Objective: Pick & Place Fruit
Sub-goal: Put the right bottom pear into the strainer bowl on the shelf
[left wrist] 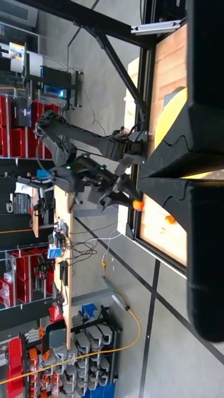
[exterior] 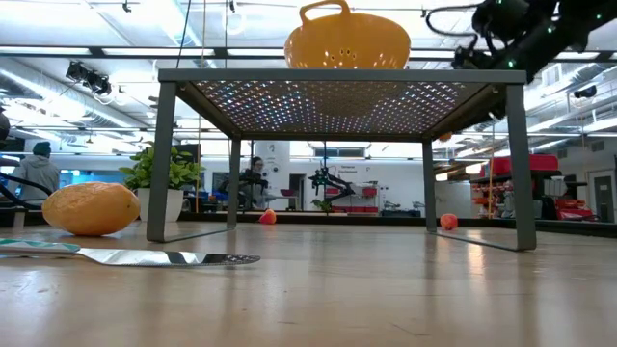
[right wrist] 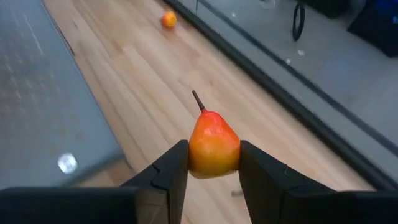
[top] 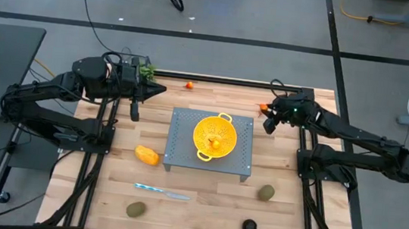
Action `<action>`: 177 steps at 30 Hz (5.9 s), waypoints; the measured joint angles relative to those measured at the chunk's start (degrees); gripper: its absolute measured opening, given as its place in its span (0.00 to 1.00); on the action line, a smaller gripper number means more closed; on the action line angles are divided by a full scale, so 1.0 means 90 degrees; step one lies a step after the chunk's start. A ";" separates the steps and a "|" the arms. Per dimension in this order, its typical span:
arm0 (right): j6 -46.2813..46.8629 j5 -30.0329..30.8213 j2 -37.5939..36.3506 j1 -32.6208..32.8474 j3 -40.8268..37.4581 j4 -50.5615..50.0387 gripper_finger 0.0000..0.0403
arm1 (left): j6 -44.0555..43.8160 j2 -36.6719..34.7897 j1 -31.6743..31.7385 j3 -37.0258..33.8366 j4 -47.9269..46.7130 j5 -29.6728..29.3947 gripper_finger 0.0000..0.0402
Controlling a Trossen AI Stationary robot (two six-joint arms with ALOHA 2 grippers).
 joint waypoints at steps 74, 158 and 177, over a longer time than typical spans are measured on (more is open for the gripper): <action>-0.0071 -0.0394 0.0299 0.2127 0.1113 0.2185 0.33 | 0.0096 0.0000 0.0001 0.0000 -0.0002 -0.0028 0.01; 0.0382 -0.0949 0.2439 0.2871 0.1111 0.4722 0.33 | 0.0119 -0.0001 0.0001 0.0002 -0.0019 -0.0028 0.01; 0.0382 -0.0727 0.2439 0.2868 0.1111 0.4719 0.45 | 0.0119 -0.0001 0.0002 0.0002 -0.0109 -0.0027 0.01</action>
